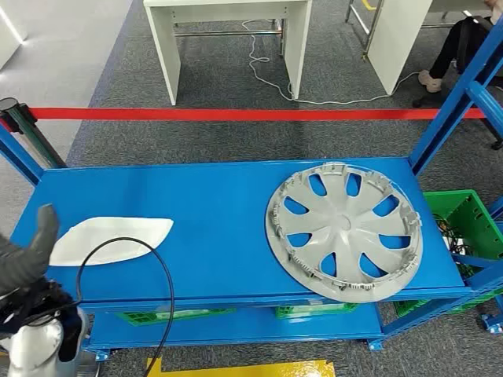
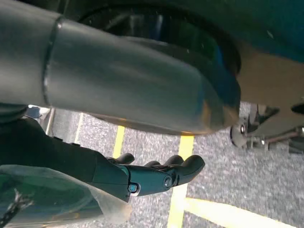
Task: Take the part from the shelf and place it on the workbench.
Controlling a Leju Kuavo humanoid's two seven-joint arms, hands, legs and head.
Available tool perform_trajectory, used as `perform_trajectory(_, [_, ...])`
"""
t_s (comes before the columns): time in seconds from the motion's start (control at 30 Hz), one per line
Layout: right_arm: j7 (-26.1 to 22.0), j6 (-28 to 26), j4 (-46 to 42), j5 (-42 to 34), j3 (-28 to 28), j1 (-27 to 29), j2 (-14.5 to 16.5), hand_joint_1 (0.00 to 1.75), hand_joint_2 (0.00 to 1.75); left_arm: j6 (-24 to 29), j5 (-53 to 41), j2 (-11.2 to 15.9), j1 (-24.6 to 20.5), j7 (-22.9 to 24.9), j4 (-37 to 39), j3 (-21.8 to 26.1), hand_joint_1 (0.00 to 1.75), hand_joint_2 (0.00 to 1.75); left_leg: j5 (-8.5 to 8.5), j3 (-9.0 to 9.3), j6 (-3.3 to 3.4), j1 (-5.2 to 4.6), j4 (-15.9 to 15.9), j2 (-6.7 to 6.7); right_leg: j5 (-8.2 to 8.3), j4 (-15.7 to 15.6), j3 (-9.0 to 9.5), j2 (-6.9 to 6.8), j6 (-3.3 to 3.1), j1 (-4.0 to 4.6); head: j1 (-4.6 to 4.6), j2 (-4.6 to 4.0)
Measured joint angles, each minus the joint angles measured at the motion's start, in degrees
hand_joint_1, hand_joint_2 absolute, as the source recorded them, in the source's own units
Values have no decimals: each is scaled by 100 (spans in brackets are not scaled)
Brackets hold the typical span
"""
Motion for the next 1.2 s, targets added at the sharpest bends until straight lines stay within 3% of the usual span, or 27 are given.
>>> perform_trajectory(0.03, [11, 34, 0, -1, -7, 0, 0, 0, 0, -43, -23, 31, -48, 39, 47, -45, 0, 116, 0, 0, 0, 0, 0, 0, 1, 0, 0, 0, 0, 0, 1, 0])
perform_trajectory(0.07, [22, 64, 1, -2, -12, 0, -1, 0, 0, -84, -56, 63, -94, 79, 96, -87, 0, 87, 0, 0, 0, 0, 0, 0, 1, 0, 0, 1, 0, 0, 1, 0])
perform_trajectory(0.13, [71, 177, 5, -1, -32, 0, -2, 0, 0, -247, -200, 191, -280, 244, 282, -252, 0, 0, 0, -1, 0, 0, 0, 0, 2, 0, 0, 1, 0, 0, 2, 0])
perform_trajectory(0.57, [395, 537, 15, 335, -51, -19, -40, 0, 0, -1001, -1961, 845, -1015, 1229, 1213, -925, 0, 0, 2, -2, -1, 1, 0, 3, 4, 0, -2, 9, -1, 1, 1, 0])
perform_trajectory(0.83, [333, 529, 15, 566, 1, -31, -66, 0, 0, -1295, -2424, 1011, -1081, 1565, 1649, -1006, 0, 0, 2, -4, -1, 1, 0, 4, 4, 0, -2, 10, -1, 1, 1, 0])
perform_trajectory(1.2, [353, 457, 17, 590, 34, -28, -72, 0, 0, -1253, -3230, 1218, -900, 1947, 2242, -1018, 0, 0, 3, -8, -2, 1, 0, 4, 4, 1, -3, 8, -1, 1, 1, 0])
